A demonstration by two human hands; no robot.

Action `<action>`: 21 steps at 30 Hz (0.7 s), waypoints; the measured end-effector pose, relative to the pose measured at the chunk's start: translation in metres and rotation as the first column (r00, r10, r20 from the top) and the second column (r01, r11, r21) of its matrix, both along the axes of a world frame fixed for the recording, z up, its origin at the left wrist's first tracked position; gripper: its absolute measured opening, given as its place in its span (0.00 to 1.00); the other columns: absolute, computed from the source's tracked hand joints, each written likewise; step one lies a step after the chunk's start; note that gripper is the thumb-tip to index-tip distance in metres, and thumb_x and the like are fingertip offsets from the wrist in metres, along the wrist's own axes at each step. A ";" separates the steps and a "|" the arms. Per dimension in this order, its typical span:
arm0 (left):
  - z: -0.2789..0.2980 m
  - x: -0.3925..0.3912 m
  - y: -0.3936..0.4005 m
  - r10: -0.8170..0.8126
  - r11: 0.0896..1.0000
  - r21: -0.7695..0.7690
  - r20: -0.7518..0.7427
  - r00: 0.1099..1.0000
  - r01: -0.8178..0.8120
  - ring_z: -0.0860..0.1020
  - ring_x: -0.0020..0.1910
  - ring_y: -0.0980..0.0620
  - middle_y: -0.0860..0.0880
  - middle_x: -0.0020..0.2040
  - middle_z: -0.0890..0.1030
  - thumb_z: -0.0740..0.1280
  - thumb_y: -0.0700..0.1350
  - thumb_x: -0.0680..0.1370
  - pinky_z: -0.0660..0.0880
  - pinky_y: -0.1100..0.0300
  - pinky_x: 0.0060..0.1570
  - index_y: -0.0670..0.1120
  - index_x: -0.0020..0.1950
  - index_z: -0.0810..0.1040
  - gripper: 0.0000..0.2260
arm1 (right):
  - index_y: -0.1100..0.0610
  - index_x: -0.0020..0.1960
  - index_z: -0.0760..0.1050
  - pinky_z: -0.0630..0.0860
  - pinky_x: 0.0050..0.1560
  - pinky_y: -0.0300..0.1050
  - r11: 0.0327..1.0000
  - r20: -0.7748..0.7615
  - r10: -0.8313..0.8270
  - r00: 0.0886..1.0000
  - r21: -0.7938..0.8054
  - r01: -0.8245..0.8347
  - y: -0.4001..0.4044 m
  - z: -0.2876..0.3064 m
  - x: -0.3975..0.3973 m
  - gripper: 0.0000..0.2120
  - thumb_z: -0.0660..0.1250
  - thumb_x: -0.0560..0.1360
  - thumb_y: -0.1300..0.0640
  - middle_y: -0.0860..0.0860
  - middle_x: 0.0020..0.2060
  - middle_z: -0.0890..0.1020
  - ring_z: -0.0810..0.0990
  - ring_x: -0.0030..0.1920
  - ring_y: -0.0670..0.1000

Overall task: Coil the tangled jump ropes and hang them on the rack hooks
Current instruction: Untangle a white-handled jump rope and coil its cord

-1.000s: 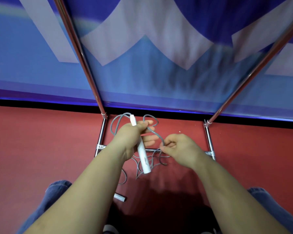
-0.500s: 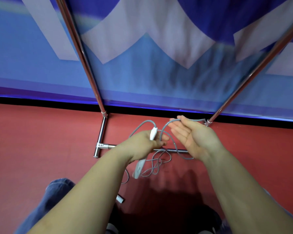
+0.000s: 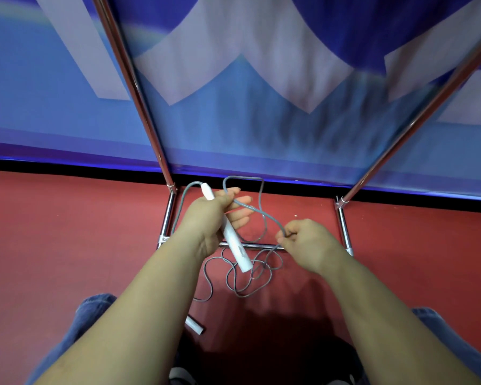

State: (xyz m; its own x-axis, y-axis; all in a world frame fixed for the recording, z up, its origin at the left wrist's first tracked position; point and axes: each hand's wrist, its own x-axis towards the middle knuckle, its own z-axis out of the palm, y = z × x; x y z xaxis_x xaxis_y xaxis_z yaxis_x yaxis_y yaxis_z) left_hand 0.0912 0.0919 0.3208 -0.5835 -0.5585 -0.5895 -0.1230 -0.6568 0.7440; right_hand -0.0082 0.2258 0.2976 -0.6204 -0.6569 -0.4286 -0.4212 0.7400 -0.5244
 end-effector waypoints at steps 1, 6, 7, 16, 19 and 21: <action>-0.001 0.001 -0.003 0.030 1.000 0.008 -0.009 1.000 -0.030 0.82 0.28 0.54 0.47 0.38 0.83 0.56 0.39 0.83 0.79 0.62 0.34 0.44 0.47 0.76 0.10 | 0.62 0.40 0.78 0.74 0.46 0.47 1.000 -0.019 -0.017 1.000 0.005 0.017 0.000 0.000 -0.001 0.10 0.65 0.76 0.56 0.57 0.36 0.81 0.78 0.41 0.59; -0.001 -0.001 -0.003 0.009 0.999 -0.031 -0.037 0.999 -0.011 0.81 0.39 0.51 0.46 0.45 0.81 0.58 0.42 0.82 0.78 0.60 0.41 0.45 0.52 0.75 0.06 | 0.67 0.47 0.77 0.78 0.38 0.41 0.897 0.465 -0.259 0.847 -0.210 0.390 -0.006 0.008 0.001 0.09 0.63 0.78 0.61 0.59 0.38 0.81 0.81 0.36 0.53; -0.001 -0.001 0.000 -0.037 0.998 -0.061 -0.017 0.999 0.036 0.80 0.41 0.50 0.46 0.46 0.80 0.59 0.42 0.82 0.77 0.61 0.41 0.45 0.54 0.74 0.05 | 0.65 0.47 0.77 0.78 0.35 0.38 0.845 0.580 -0.284 0.764 -0.226 0.485 -0.007 0.013 0.001 0.07 0.62 0.79 0.61 0.58 0.38 0.81 0.81 0.36 0.51; -0.012 0.009 0.010 -0.486 0.580 -0.450 0.478 0.732 0.679 0.74 0.47 0.53 0.49 0.49 0.80 0.62 0.39 0.80 0.69 0.70 0.44 0.48 0.50 0.79 0.07 | 0.62 0.45 0.76 0.81 0.35 0.40 0.520 0.918 -0.194 0.347 -0.203 0.830 -0.006 0.031 -0.009 0.09 0.61 0.79 0.59 0.54 0.32 0.84 0.84 0.33 0.49; -0.012 0.008 0.012 -0.476 0.605 -0.442 0.466 0.746 0.662 0.75 0.43 0.49 0.45 0.45 0.81 0.61 0.37 0.80 0.71 0.60 0.43 0.45 0.45 0.76 0.08 | 0.62 0.47 0.77 0.82 0.37 0.40 0.531 0.907 -0.169 0.385 -0.245 0.811 -0.007 0.031 -0.009 0.07 0.61 0.78 0.60 0.54 0.35 0.85 0.85 0.36 0.50; -0.013 0.006 0.012 -0.451 0.665 -0.417 0.437 0.779 0.619 0.76 0.41 0.46 0.45 0.42 0.80 0.60 0.37 0.81 0.71 0.60 0.39 0.46 0.43 0.74 0.09 | 0.61 0.51 0.76 0.82 0.40 0.39 0.598 0.866 -0.174 0.469 -0.285 0.749 -0.008 0.029 -0.008 0.06 0.62 0.78 0.61 0.55 0.39 0.84 0.85 0.38 0.50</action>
